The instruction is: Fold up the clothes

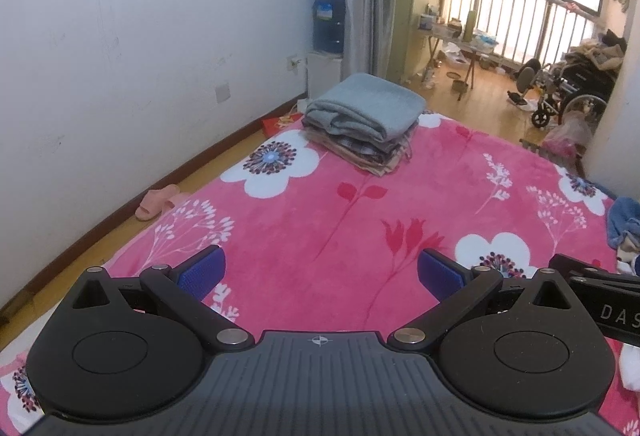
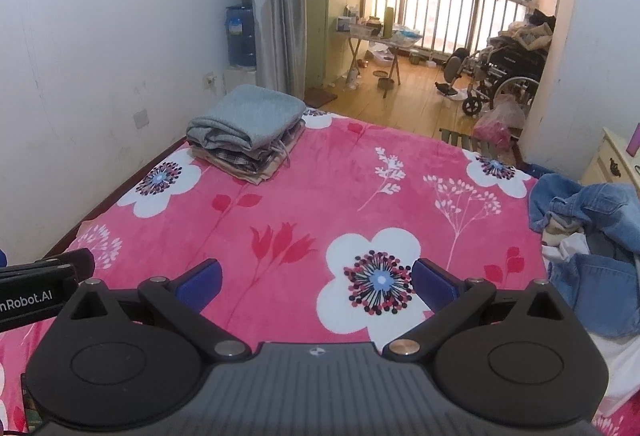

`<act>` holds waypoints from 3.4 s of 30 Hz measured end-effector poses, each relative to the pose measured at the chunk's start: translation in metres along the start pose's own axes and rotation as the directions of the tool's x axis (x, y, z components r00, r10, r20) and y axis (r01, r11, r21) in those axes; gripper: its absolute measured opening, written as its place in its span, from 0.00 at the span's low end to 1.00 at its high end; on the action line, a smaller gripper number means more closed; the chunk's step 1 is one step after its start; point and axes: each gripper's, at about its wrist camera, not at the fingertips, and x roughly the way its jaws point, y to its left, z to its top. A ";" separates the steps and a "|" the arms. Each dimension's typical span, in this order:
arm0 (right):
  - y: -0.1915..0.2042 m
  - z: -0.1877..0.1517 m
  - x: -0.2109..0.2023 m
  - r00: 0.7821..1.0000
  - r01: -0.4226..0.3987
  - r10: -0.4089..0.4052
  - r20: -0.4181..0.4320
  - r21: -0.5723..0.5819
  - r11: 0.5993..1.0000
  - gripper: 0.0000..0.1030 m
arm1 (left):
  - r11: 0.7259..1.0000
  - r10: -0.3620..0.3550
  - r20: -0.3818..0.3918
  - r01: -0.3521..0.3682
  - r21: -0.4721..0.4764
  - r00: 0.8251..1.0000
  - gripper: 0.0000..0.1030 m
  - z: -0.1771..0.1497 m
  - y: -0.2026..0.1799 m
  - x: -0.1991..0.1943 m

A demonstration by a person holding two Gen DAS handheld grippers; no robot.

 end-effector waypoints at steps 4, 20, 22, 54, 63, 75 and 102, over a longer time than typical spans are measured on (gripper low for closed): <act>-0.002 0.000 -0.001 1.000 -0.004 0.004 0.001 0.001 1.000 1.00 | 1.000 0.007 0.002 -0.007 0.005 1.000 1.00 -0.002 -0.001 -0.003; 0.005 -0.003 0.000 1.000 0.000 0.000 -0.001 -0.012 1.000 1.00 | 1.000 0.024 -0.004 -0.024 0.014 1.000 1.00 -0.002 0.002 -0.005; 0.006 -0.003 0.001 1.000 0.000 0.000 -0.003 -0.014 1.000 1.00 | 0.999 0.028 -0.002 -0.028 0.015 1.000 1.00 -0.002 0.003 -0.005; -0.056 0.116 0.127 0.951 -0.246 0.235 0.202 0.030 0.969 1.00 | 0.979 0.118 -0.073 -0.129 -0.159 0.990 0.97 0.128 0.071 0.115; -0.097 0.289 0.028 0.922 -0.266 0.298 0.246 -0.156 0.951 1.00 | 0.930 0.216 -0.031 -0.215 -0.298 0.976 1.00 0.249 0.114 -0.018; 0.030 0.355 0.206 0.800 -0.513 0.598 0.054 -0.456 0.727 0.88 | 0.966 0.243 0.094 -0.232 -0.118 0.965 1.00 0.251 0.129 0.137; 0.184 0.161 0.501 0.906 -0.189 0.416 0.080 -0.803 0.565 0.44 | 0.960 -0.236 0.114 0.213 0.182 0.965 0.54 0.135 0.052 0.434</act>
